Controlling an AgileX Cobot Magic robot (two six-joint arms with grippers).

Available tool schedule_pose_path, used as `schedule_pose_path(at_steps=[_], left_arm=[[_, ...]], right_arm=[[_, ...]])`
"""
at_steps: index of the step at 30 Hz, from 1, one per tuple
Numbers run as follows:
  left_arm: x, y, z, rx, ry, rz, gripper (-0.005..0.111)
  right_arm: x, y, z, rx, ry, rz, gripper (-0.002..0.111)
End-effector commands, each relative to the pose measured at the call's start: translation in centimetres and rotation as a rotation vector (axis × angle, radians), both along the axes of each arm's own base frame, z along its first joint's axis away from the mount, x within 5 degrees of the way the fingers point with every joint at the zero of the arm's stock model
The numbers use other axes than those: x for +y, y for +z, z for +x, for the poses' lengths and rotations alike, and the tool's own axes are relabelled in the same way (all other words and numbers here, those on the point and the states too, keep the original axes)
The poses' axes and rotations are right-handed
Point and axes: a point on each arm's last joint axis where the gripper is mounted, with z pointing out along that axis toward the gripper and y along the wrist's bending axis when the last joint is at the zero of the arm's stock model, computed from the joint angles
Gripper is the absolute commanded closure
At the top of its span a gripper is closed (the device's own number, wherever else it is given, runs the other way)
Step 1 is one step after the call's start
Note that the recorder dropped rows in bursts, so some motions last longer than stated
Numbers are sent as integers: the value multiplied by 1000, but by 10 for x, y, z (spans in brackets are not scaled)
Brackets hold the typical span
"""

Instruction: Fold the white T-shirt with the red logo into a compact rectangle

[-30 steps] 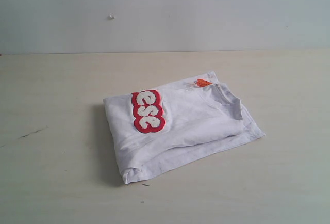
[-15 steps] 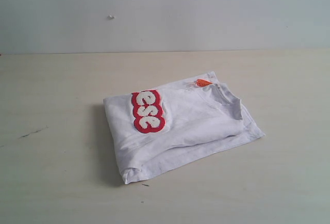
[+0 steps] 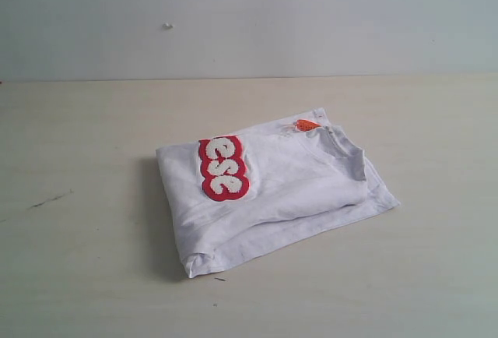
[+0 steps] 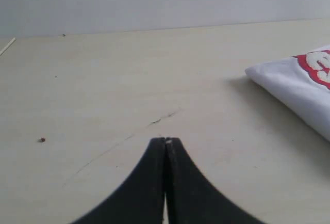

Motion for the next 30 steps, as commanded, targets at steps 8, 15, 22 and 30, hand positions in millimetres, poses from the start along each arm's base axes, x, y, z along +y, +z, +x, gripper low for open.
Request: schedule_pose_path(at_steps=[8,15,22,30], left_arm=[[0,0,0,-7,-1,-2,107],[0,0,0,-7,-1,-2,107],[0,0,0,-7,-1,-2,107],[0,0,0,-7,-1,-2,107]], right_arm=[[-13,-6,-17,-189,-194,-131,108],[-15,-18,-51,-364,-282,-264,108],[-15,-39,-49,-378,-310,-311,108],[-11,-71,-31,-288,-259,-330,108]])
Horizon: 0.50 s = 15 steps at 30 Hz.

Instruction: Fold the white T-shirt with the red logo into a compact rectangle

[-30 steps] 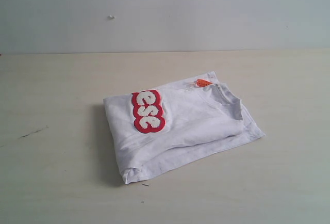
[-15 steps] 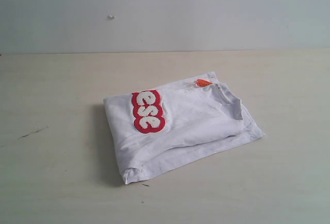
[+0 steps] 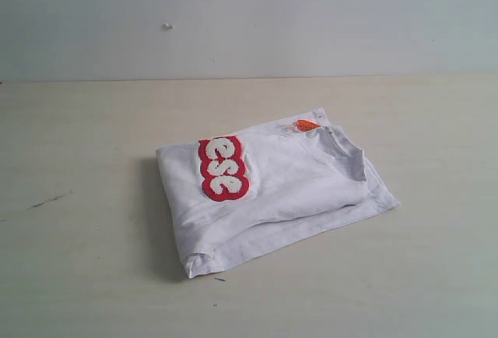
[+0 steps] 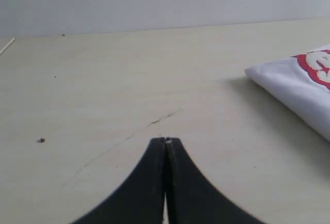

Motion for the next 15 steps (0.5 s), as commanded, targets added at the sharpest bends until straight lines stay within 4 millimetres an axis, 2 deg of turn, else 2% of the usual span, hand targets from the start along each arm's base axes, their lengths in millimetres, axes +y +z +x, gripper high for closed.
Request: schedule_pose_path(at_steps=[1,9,15], left_arm=[[0,0,0,-7,-1,-2,107],[0,-1,0,-5,-1,-2,107],[0,-1,0,-5,-1,-2,107]], right_arm=[[2,-21,11,59,10,-11,108],[3,-67,29,203,10,-9,108],[-2,-99,37,296,-65,54,108]])
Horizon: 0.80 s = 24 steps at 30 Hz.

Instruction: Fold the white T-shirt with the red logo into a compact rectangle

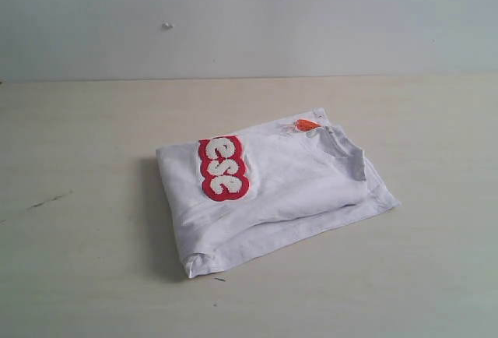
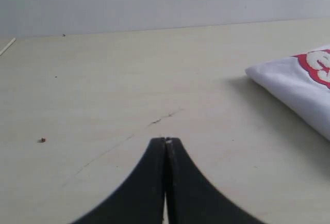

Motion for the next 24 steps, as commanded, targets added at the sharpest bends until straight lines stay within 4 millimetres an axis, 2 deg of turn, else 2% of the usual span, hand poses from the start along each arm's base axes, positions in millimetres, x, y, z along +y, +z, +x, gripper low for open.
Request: schedule_pose_path(at_steps=[1,15,24], left_arm=[[0,0,0,-7,0,-6,107],[0,0,0,-7,0,-6,107],[0,0,0,-7,0,-6,107]], right_arm=[[-4,-21,4,49,-59,37,108],[-6,-59,6,468,-102,34,108],[-6,-61,6,482,-96,87,108]])
